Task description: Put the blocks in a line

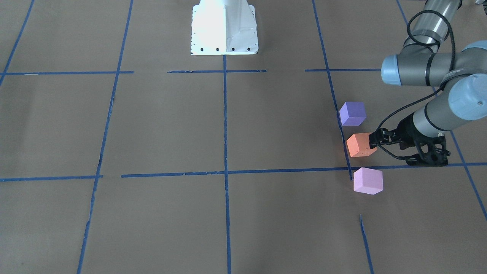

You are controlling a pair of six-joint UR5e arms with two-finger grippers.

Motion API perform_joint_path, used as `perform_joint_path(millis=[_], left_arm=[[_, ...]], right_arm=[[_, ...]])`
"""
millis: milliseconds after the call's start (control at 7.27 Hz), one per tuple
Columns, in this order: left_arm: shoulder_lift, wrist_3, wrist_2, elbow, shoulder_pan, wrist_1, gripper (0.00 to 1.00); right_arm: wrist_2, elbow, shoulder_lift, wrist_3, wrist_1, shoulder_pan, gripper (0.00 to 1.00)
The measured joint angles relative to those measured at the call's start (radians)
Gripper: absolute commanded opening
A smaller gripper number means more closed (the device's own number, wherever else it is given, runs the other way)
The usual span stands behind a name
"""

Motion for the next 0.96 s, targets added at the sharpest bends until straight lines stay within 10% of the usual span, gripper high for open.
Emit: perform_joint_path(millis=[963], left_arm=[[0.300,0.887,0.000,-0.071,-0.528,0.186,1.00]], right_arm=[[0.000,0.000,0.000,0.000,0.000,0.000,1.00]])
